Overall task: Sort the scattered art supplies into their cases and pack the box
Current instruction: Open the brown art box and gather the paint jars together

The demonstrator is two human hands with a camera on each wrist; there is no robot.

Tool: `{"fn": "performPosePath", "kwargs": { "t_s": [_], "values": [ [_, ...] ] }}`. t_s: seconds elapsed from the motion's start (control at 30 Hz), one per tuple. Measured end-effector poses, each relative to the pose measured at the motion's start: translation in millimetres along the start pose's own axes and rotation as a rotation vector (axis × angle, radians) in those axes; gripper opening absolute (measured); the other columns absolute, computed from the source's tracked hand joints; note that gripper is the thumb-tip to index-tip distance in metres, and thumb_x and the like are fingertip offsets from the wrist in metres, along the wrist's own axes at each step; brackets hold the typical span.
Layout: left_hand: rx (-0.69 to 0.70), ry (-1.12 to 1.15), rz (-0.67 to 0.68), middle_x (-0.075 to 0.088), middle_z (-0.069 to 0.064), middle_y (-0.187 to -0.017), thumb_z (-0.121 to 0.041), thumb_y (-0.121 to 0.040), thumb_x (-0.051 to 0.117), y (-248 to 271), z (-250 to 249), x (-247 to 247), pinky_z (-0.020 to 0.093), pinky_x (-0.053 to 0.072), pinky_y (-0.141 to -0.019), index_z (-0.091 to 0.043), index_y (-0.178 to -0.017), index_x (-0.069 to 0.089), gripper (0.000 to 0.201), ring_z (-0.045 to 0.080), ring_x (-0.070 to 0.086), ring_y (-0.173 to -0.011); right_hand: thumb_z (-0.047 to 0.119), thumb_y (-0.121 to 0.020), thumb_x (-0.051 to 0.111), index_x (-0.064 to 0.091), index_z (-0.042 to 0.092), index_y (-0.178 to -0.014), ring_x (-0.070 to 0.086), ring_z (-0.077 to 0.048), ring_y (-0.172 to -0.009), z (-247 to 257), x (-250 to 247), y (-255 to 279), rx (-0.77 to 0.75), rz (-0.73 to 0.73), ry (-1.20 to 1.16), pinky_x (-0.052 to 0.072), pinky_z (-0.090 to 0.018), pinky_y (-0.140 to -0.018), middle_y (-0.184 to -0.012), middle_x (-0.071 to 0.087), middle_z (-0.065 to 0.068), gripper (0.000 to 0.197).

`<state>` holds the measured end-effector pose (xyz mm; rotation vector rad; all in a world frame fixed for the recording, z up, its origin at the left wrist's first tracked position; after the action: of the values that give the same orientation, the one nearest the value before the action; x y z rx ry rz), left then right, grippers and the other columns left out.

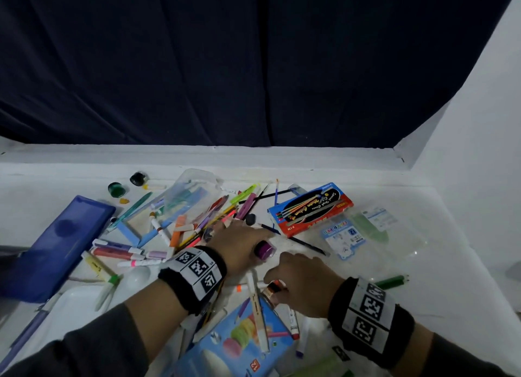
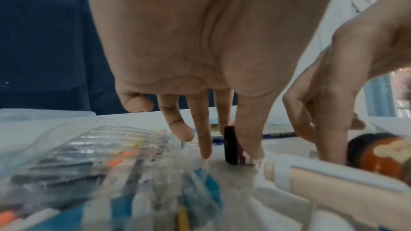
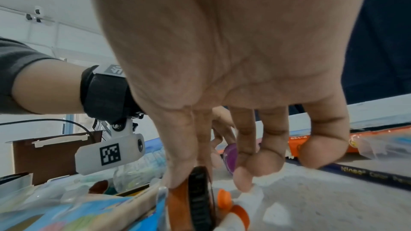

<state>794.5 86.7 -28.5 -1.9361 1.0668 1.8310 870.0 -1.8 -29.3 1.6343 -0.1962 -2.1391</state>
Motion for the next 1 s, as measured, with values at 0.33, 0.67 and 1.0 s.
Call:
{"fn": "performPosePath", "kwargs": {
  "t_s": [0.33, 0.67, 1.0],
  "values": [
    [0.015, 0.04, -0.076, 0.061, -0.013, -0.1, -0.046, -0.095, 0.055, 11.4, -5.7, -21.6, 0.045, 0.024, -0.1, -0.035, -0.103, 0.058, 0.015, 0.014, 0.047, -0.104, 0.027, -0.093, 0.061, 0.051, 0.021, -0.096, 0.053, -0.016, -0.091, 9.1, -0.5, 6.5, -0.052, -0.094, -0.094, 0.043, -0.034, -0.082, -0.097, 0.06, 0.003, 0.012],
    [0.02, 0.798, -0.536, 0.063, -0.009, -0.107, -0.038, -0.086, 0.071, 144.7, 32.0, -66.6, 0.023, 0.051, -0.085, -0.036, -0.107, 0.07, 0.021, 0.008, 0.064, -0.1, 0.02, -0.086, 0.072, 0.054, 0.026, -0.087, 0.063, -0.012, -0.082, 29.0, -27.6, 45.7, -0.094, -0.495, -0.689, 0.056, -0.029, -0.077, -0.09, 0.064, 0.005, 0.018],
    [-0.135, 1.094, -0.549, 0.077, 0.0, -0.099, -0.013, -0.075, 0.081, 260.9, 86.3, -24.7, 0.016, 0.055, -0.081, -0.022, -0.105, 0.076, 0.031, 0.02, 0.072, -0.091, 0.019, -0.086, 0.075, 0.066, 0.018, -0.098, 0.068, -0.025, -0.079, 95.6, 4.9, 69.0, -0.061, -0.466, -1.065, 0.055, -0.041, -0.074, -0.094, 0.066, 0.002, 0.015]
  ]
}}
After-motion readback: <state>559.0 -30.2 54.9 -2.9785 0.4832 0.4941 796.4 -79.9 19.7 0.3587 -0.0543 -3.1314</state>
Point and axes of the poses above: each hand's wrist, its own y-axis away from the middle knuckle, its own x-axis out of the palm, z = x × y, the point moved 8 cm from there along -y, towards the middle knuckle
